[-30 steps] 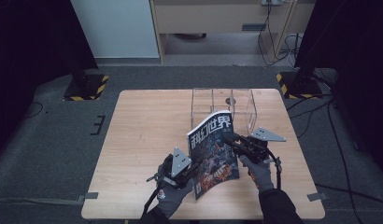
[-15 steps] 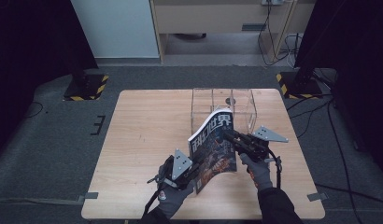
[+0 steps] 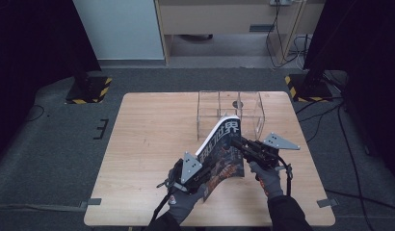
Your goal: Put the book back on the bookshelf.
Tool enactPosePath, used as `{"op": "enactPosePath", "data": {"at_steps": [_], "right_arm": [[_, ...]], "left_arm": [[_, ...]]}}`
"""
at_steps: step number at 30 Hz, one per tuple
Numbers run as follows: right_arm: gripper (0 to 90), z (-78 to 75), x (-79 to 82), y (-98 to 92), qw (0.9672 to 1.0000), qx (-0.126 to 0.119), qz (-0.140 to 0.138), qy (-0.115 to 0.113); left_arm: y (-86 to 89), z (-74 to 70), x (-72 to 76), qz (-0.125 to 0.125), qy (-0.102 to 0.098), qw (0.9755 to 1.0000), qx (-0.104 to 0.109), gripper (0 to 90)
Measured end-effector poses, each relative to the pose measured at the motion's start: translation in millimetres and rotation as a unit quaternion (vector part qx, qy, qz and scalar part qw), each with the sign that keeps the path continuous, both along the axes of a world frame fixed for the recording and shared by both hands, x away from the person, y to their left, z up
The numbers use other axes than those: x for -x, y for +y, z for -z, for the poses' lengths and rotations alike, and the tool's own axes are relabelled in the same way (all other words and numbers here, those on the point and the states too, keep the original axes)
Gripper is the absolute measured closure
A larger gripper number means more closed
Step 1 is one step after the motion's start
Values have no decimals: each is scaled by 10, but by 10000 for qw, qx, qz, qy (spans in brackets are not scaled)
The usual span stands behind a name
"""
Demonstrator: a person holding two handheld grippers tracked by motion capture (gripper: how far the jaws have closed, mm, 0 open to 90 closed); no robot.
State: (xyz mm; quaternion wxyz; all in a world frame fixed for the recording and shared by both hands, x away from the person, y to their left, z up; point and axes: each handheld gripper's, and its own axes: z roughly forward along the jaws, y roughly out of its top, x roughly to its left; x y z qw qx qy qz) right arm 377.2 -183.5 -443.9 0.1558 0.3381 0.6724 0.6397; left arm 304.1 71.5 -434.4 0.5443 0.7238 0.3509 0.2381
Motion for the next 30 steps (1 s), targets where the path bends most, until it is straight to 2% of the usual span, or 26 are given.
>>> {"op": "enactPosePath", "data": {"at_steps": [8, 15, 17, 19, 22, 23, 30], "right_arm": [[694, 8, -1, -32, 10000, -29, 51, 71], [590, 16, -13, -82, 9997, 13, 215, 152], [552, 21, -16, -104, 9990, 126, 386, 161], [526, 44, -25, -143, 9981, 140, 557, 203], [474, 84, -37, -193, 9962, 252, 776, 300], [453, 100, -42, -206, 9950, 355, 865, 363], [328, 192, -29, -243, 9889, 930, 1028, 537]], "left_arm": [[-3, -30, -42, -16, 118, 9999, 65, 811], [-41, -49, -22, -16, 137, 9999, 61, 821], [-48, -56, -10, 11, 148, 9998, 92, 821], [-44, -58, -5, -15, 158, 9997, 160, 821], [-11, -69, -12, -54, 175, 9995, 270, 821], [-3, -74, -12, -66, 168, 9994, 283, 821], [97, -141, -17, -209, 139, 9988, 409, 822]]}}
